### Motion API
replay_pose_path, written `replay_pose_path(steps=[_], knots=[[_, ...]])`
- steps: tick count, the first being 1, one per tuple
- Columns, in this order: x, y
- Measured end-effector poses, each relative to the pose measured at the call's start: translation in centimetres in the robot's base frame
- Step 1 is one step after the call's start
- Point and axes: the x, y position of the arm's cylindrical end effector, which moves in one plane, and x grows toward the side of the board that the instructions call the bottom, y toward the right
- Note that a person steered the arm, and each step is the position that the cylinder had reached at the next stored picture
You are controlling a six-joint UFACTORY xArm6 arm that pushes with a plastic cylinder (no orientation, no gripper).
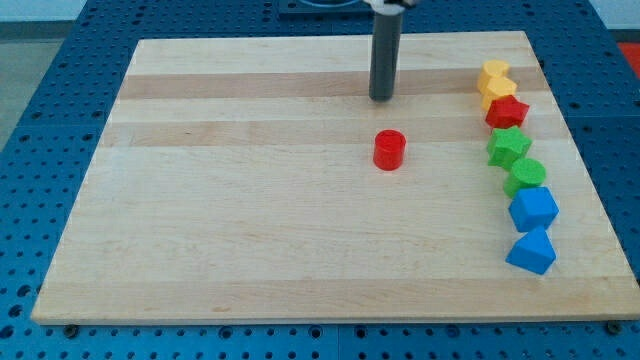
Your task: Move your arm close to the bottom right of the red circle
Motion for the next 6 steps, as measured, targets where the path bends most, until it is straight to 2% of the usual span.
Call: replay_pose_path(steps=[1,2,3,4,5,6], knots=[[0.7,0.9],[5.3,2.5],[4.4,2.9],[9.6,4.3],[9.6,4.3],[10.7,1.8]])
